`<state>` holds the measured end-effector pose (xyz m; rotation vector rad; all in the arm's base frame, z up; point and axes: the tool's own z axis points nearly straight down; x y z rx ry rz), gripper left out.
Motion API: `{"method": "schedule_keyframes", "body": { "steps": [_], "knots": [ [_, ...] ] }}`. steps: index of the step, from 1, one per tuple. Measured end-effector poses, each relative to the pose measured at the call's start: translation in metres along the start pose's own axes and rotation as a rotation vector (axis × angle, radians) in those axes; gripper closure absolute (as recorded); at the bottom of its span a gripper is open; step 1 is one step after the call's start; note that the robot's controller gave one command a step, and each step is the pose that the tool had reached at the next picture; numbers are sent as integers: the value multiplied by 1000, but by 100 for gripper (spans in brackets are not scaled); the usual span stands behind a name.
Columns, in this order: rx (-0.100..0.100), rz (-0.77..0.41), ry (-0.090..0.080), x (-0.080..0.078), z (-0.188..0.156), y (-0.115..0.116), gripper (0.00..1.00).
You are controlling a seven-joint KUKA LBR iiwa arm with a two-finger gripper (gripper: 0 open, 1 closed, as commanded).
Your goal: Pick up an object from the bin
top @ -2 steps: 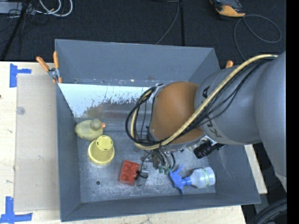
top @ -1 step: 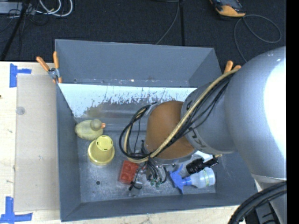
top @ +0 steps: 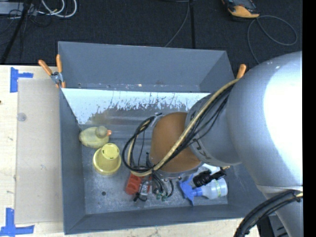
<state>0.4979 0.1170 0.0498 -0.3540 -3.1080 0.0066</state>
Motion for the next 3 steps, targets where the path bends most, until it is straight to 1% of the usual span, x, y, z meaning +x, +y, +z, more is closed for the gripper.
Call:
{"method": "schedule_keyframes", "body": {
  "steps": [2,3],
  "knots": [
    [0,-3,-3,0,-6,-1,100],
    [0,-1,-3,0,-14,-1,100]
  ]
}}
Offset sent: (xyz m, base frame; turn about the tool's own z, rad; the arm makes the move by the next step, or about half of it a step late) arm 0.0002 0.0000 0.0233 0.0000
